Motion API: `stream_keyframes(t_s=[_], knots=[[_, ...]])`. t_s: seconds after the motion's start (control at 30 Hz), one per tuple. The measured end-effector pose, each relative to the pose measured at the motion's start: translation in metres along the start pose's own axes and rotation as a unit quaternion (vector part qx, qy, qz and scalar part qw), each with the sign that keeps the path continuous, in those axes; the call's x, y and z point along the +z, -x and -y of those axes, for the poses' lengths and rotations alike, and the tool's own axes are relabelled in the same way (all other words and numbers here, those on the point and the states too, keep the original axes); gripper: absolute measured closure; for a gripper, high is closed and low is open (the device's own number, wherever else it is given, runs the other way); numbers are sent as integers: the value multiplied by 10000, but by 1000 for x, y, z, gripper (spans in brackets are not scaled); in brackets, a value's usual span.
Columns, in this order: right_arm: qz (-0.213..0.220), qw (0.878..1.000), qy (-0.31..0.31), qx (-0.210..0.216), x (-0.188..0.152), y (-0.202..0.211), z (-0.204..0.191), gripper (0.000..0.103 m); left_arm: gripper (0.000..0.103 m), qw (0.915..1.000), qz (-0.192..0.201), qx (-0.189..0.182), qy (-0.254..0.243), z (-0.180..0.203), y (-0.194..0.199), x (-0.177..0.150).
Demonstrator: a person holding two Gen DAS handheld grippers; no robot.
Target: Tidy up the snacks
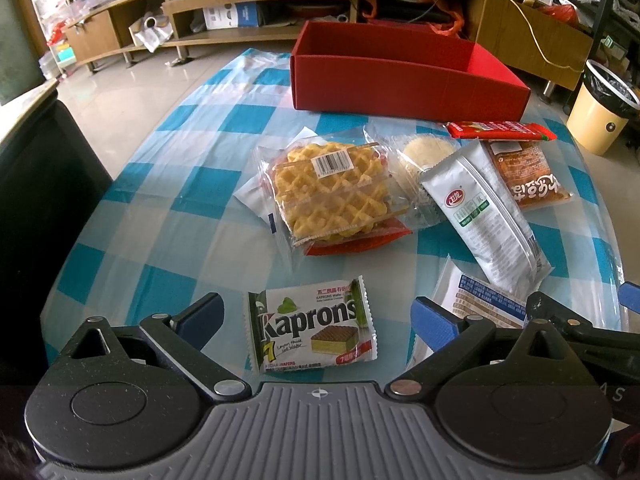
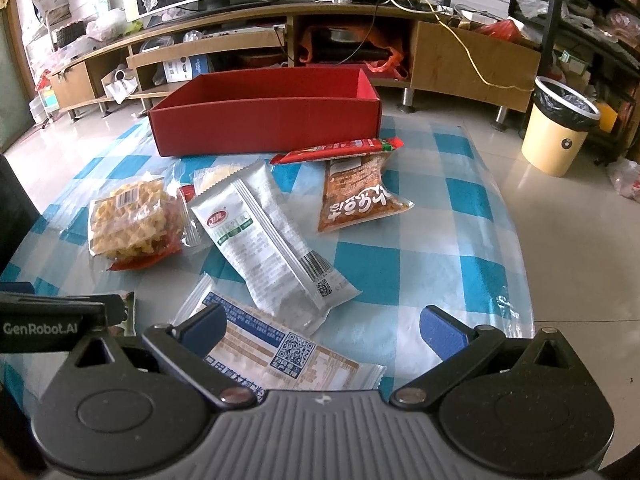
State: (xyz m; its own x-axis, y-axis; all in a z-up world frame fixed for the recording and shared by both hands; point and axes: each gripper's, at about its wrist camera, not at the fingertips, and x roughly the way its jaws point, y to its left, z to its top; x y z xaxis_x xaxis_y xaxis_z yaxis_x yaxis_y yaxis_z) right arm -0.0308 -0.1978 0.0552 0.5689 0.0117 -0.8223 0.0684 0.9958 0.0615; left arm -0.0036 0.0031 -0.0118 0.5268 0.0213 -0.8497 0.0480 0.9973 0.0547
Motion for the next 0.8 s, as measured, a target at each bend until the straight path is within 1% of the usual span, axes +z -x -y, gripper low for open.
stream_keyframes(t_s=[0.53, 0.8], knots=[[-60, 10000, 37, 10, -1, -2, -1, 1, 2, 10000, -60, 12, -13, 0, -2, -2], [-107, 9996, 253, 94, 0, -1, 0, 1, 1, 9996, -183, -166, 95, -5, -4, 0]])
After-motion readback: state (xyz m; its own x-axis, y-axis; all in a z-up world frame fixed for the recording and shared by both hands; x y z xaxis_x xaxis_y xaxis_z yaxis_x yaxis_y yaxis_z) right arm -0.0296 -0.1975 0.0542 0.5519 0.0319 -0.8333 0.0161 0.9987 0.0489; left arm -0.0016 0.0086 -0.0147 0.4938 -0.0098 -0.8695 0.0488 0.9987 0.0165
